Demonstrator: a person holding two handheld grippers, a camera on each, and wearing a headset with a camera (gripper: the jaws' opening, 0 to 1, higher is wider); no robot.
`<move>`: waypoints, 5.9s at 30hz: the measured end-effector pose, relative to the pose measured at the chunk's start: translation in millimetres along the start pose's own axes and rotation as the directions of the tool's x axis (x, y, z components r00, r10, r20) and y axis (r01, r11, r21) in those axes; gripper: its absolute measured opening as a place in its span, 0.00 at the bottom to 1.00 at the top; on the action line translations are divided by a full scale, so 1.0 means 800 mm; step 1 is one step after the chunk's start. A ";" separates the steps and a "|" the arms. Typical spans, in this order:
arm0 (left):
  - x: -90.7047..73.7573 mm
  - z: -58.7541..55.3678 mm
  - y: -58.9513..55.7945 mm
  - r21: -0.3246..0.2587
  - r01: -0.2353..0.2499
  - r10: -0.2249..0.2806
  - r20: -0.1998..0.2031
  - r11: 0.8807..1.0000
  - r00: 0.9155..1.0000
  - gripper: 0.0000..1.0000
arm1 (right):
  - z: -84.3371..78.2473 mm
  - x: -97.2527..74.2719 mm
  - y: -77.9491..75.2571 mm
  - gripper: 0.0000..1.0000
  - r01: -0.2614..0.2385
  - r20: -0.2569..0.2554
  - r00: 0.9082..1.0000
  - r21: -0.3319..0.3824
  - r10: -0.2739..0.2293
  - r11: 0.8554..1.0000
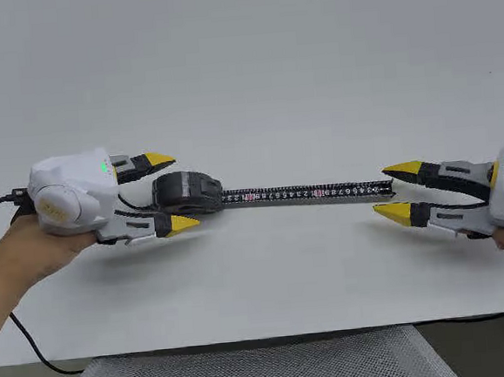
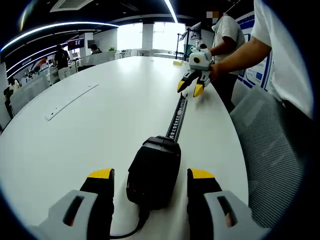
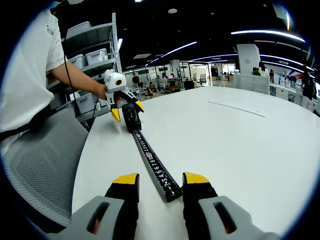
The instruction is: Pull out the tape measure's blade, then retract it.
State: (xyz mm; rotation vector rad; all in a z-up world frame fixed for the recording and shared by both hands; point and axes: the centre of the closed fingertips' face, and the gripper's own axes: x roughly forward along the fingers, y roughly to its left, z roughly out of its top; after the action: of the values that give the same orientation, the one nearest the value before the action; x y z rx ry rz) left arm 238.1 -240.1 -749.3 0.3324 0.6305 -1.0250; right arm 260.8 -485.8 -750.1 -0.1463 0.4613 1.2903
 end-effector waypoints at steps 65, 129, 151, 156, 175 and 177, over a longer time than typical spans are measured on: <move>-0.099 -0.017 -0.031 -0.287 -0.270 0.318 0.136 0.919 0.938 0.65 | 0.032 -0.007 0.058 0.50 0.241 0.050 0.968 0.088 -0.246 0.967; -0.154 -0.071 -0.085 -0.423 -0.389 0.473 0.110 0.819 0.874 0.73 | 0.020 -0.056 0.112 0.65 0.355 0.084 0.925 0.148 -0.369 0.923; -0.154 -0.072 -0.085 -0.417 -0.391 0.471 0.105 0.820 0.876 0.73 | 0.019 -0.056 0.116 0.66 0.357 0.086 0.924 0.153 -0.372 0.922; -0.154 -0.071 -0.085 -0.415 -0.392 0.471 0.105 0.821 0.876 0.73 | 0.019 -0.056 0.116 0.66 0.358 0.087 0.924 0.152 -0.373 0.921; -0.145 -0.066 -0.082 -0.411 -0.380 0.457 0.105 0.828 0.883 0.73 | 0.025 -0.046 0.115 0.65 0.343 0.092 0.929 0.148 -0.358 0.928; -0.143 -0.064 -0.082 -0.413 -0.378 0.456 0.107 0.829 0.884 0.73 | 0.025 -0.045 0.114 0.65 0.342 0.096 0.929 0.148 -0.358 0.928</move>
State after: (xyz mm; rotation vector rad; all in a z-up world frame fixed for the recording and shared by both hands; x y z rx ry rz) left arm 122.8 -166.5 -715.1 0.0143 0.5266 -0.4841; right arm 172.2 -484.6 -703.6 -0.0381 0.3923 0.9086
